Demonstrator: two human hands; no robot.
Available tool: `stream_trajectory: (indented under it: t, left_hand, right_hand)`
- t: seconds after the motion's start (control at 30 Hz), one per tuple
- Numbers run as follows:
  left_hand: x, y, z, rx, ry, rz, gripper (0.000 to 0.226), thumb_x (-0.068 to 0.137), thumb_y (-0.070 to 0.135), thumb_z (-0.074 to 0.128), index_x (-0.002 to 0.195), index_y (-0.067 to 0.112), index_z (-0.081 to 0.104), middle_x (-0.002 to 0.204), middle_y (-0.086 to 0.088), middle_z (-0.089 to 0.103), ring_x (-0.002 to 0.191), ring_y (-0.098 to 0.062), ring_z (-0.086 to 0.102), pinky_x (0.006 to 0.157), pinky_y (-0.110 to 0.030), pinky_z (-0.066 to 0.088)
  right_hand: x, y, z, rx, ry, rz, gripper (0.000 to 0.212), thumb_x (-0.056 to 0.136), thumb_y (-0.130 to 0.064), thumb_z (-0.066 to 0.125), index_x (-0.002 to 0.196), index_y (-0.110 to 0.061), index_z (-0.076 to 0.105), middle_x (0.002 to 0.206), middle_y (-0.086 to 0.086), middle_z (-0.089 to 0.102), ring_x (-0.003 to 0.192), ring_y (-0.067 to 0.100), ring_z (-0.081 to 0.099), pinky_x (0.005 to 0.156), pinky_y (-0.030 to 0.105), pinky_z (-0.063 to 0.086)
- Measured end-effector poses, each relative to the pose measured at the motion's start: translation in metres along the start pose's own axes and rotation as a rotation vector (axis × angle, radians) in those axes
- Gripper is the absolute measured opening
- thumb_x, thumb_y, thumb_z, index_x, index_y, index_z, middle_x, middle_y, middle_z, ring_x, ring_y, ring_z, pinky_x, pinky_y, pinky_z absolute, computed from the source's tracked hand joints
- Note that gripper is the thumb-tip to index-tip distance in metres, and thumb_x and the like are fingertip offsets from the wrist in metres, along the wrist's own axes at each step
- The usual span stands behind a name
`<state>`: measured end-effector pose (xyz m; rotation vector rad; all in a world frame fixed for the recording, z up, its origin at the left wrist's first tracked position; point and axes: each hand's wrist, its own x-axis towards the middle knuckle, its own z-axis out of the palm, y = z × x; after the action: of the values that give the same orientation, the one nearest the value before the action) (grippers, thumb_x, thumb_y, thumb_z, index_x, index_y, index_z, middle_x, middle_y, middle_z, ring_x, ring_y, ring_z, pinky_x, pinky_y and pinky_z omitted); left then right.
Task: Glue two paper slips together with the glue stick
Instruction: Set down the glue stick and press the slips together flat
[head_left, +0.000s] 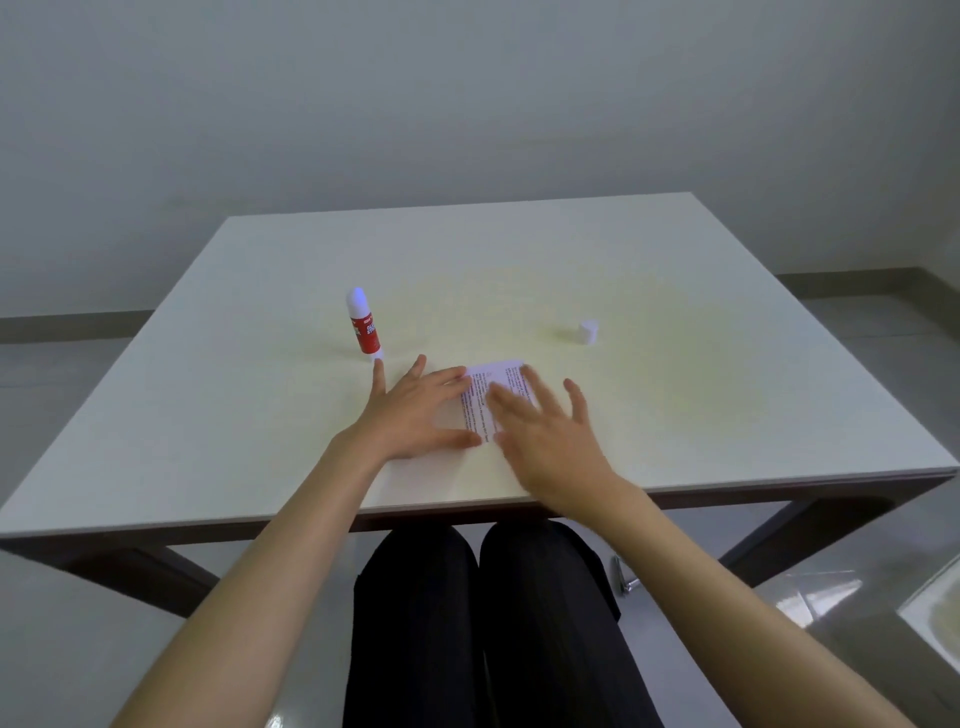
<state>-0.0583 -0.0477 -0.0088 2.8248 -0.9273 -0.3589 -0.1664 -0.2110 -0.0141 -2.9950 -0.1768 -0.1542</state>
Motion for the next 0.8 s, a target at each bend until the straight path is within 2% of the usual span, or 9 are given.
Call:
stream_trajectory:
  t: [0.07, 0.13, 0.3, 0.37, 0.47, 0.53, 0.67, 0.73, 0.8]
  left_hand:
    - [0.0, -0.005, 0.0, 0.005, -0.025, 0.002, 0.085, 0.078, 0.072, 0.047, 0.15, 0.038, 0.016, 0.159, 0.022, 0.008, 0.15, -0.019, -0.007, 0.112, -0.06, -0.018]
    - [0.0, -0.008, -0.001, 0.006, -0.046, 0.005, 0.087, 0.077, 0.073, 0.046, 0.15, 0.038, 0.014, 0.159, 0.023, 0.006, 0.15, -0.018, -0.009, 0.112, -0.059, -0.018]
    - [0.002, -0.005, -0.006, 0.074, -0.084, 0.012, 0.086, 0.079, 0.071, 0.046, 0.15, 0.038, 0.012, 0.16, 0.023, 0.004, 0.15, -0.02, -0.01, 0.111, -0.062, -0.018]
    - [0.002, -0.005, -0.006, 0.069, -0.084, 0.008, 0.086, 0.078, 0.072, 0.045, 0.15, 0.038, 0.012, 0.159, 0.023, 0.004, 0.15, -0.021, -0.01, 0.111, -0.063, -0.017]
    - [0.002, -0.006, -0.004, 0.045, -0.075, 0.006, 0.087, 0.077, 0.072, 0.046, 0.15, 0.038, 0.014, 0.159, 0.024, 0.004, 0.15, -0.021, -0.009, 0.111, -0.064, -0.015]
    - [0.002, -0.007, -0.003, 0.036, -0.074, 0.007, 0.087, 0.077, 0.072, 0.046, 0.15, 0.038, 0.013, 0.159, 0.024, 0.004, 0.15, -0.021, -0.009, 0.111, -0.064, -0.016]
    - [0.002, -0.008, -0.003, 0.041, -0.081, 0.007, 0.085, 0.079, 0.07, 0.046, 0.15, 0.038, 0.011, 0.16, 0.023, 0.003, 0.15, -0.022, -0.01, 0.111, -0.063, -0.016]
    - [0.001, -0.007, -0.003, 0.03, -0.073, 0.006, 0.085, 0.079, 0.071, 0.046, 0.15, 0.038, 0.012, 0.16, 0.023, 0.004, 0.15, -0.021, -0.01, 0.112, -0.063, -0.016]
    - [0.001, -0.007, -0.002, 0.008, -0.066, 0.006, 0.086, 0.078, 0.072, 0.045, 0.15, 0.038, 0.013, 0.159, 0.024, 0.004, 0.15, -0.021, -0.009, 0.112, -0.062, -0.016]
  right_hand:
    - [-0.007, -0.007, 0.01, 0.02, -0.097, -0.086, 0.057, 0.099, -0.045, 0.016, 0.151, -0.021, 0.018, 0.161, -0.009, 0.014, 0.149, 0.023, -0.008, 0.111, 0.056, -0.018]
    - [0.001, 0.001, 0.013, 0.036, -0.181, -0.068, 0.065, 0.094, -0.055, 0.007, 0.152, -0.026, 0.01, 0.161, -0.013, 0.007, 0.148, 0.021, -0.016, 0.107, 0.055, -0.025]
    - [0.049, 0.038, -0.001, -0.044, -0.295, 0.125, 0.069, 0.093, -0.06, 0.004, 0.152, -0.025, -0.006, 0.161, -0.012, -0.009, 0.146, 0.024, -0.023, 0.113, 0.056, -0.021]
    - [0.049, 0.027, 0.002, -0.088, -0.272, 0.074, 0.075, 0.089, -0.065, 0.001, 0.151, -0.024, -0.007, 0.161, -0.011, -0.01, 0.145, 0.024, -0.025, 0.112, 0.056, -0.023]
    - [0.028, 0.0, 0.019, -0.006, -0.247, -0.115, 0.085, 0.079, -0.075, -0.006, 0.15, -0.028, -0.01, 0.16, -0.013, -0.014, 0.145, 0.022, -0.024, 0.105, 0.051, -0.03]
    - [0.03, 0.006, 0.019, -0.001, -0.256, -0.09, 0.08, 0.081, -0.072, -0.005, 0.149, -0.032, -0.011, 0.159, -0.016, -0.015, 0.145, 0.022, -0.025, 0.104, 0.051, -0.031]
    - [0.054, 0.033, 0.001, -0.065, -0.309, 0.128, 0.071, 0.092, -0.063, 0.003, 0.151, -0.027, -0.008, 0.16, -0.015, -0.012, 0.145, 0.024, -0.024, 0.111, 0.057, -0.022]
    - [0.051, 0.025, 0.002, -0.06, -0.284, 0.093, 0.075, 0.089, -0.066, 0.002, 0.151, -0.025, -0.008, 0.16, -0.012, -0.013, 0.145, 0.024, -0.025, 0.11, 0.056, -0.023]
    - [0.031, 0.008, 0.011, -0.015, -0.258, -0.048, 0.083, 0.081, -0.072, -0.003, 0.151, -0.026, -0.009, 0.16, -0.014, -0.015, 0.144, 0.023, -0.026, 0.107, 0.054, -0.028]
